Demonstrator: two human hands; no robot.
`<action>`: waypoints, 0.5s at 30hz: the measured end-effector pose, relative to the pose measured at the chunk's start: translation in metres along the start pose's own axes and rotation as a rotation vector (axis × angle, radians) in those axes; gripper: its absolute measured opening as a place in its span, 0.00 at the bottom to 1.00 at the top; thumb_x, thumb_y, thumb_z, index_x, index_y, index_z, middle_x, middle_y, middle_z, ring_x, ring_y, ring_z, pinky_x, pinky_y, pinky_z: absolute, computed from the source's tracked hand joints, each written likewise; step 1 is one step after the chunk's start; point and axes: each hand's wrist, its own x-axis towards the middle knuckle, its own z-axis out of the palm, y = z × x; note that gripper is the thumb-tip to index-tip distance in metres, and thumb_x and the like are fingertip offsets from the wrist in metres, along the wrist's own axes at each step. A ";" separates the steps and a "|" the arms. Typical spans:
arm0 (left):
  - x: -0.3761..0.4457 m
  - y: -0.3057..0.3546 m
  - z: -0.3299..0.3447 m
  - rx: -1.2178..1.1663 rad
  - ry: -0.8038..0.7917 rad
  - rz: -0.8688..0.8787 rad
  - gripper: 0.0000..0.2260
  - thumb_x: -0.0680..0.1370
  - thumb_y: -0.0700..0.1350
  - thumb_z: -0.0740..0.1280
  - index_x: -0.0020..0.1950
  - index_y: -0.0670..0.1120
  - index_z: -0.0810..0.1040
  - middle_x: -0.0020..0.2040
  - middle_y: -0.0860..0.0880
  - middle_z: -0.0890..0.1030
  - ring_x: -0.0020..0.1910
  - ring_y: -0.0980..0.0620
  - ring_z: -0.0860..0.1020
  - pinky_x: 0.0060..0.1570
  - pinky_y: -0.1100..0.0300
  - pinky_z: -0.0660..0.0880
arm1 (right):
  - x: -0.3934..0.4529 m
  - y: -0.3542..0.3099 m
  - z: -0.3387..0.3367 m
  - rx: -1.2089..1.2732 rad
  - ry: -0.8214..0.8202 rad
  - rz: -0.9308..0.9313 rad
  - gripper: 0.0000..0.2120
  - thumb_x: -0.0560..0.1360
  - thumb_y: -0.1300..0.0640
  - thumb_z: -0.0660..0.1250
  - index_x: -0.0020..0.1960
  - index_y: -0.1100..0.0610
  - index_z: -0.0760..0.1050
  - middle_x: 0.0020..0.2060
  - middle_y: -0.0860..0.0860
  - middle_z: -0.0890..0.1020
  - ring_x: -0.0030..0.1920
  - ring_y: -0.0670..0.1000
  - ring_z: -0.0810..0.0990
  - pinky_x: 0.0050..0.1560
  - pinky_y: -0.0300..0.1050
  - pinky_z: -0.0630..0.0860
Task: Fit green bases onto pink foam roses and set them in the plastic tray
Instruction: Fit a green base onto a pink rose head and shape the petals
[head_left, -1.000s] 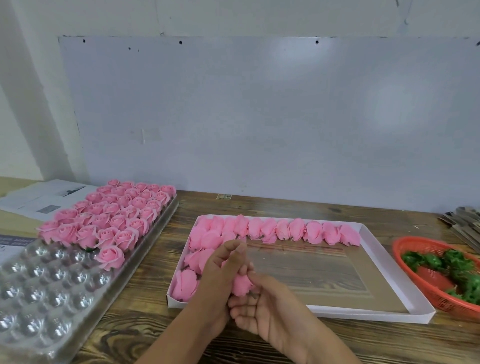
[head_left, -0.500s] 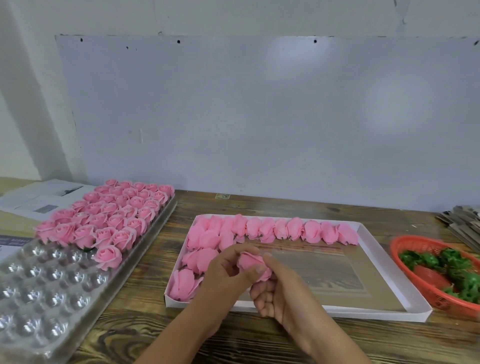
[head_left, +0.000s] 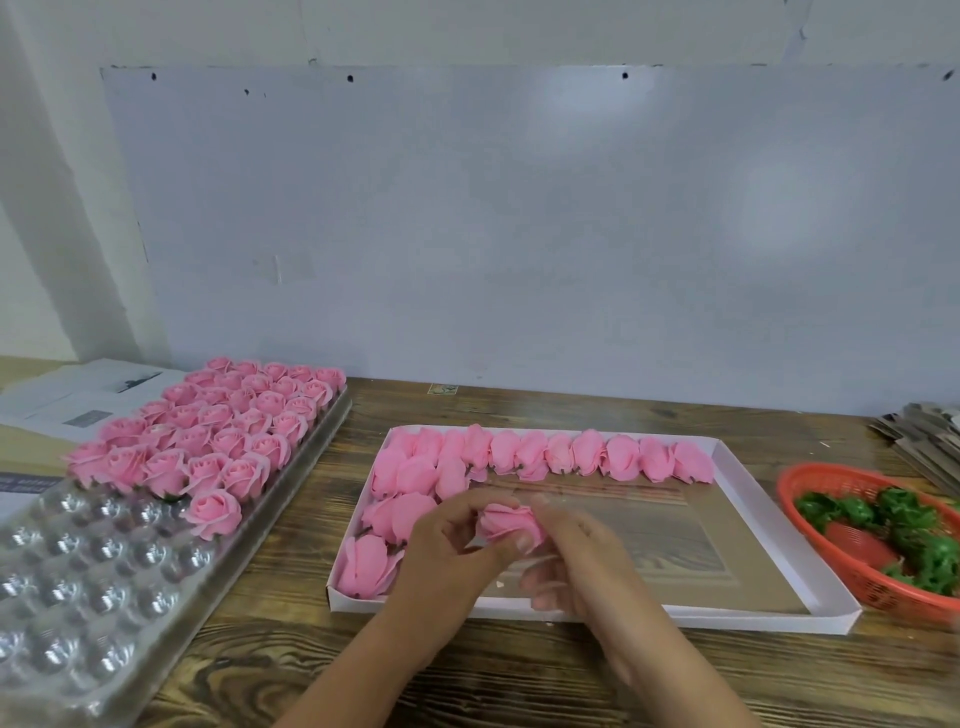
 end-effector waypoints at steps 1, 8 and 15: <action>0.000 0.000 0.000 -0.007 0.003 -0.008 0.10 0.74 0.43 0.77 0.53 0.54 0.85 0.49 0.49 0.87 0.48 0.55 0.84 0.46 0.65 0.79 | -0.001 -0.001 -0.002 0.001 0.003 -0.054 0.14 0.76 0.45 0.67 0.51 0.55 0.81 0.40 0.53 0.84 0.36 0.49 0.82 0.33 0.41 0.77; 0.002 0.000 0.000 -0.037 0.071 -0.121 0.12 0.70 0.56 0.75 0.50 0.53 0.85 0.47 0.47 0.87 0.44 0.52 0.83 0.40 0.61 0.79 | -0.008 -0.008 -0.006 -0.115 -0.127 -0.253 0.12 0.75 0.61 0.70 0.53 0.46 0.83 0.50 0.48 0.85 0.47 0.49 0.84 0.46 0.43 0.81; 0.000 0.000 -0.001 -0.043 -0.007 -0.120 0.15 0.70 0.53 0.77 0.55 0.56 0.83 0.52 0.49 0.86 0.46 0.54 0.84 0.41 0.61 0.80 | 0.001 -0.001 -0.009 -0.011 -0.046 -0.192 0.08 0.77 0.61 0.69 0.54 0.56 0.83 0.46 0.58 0.86 0.43 0.51 0.83 0.42 0.40 0.79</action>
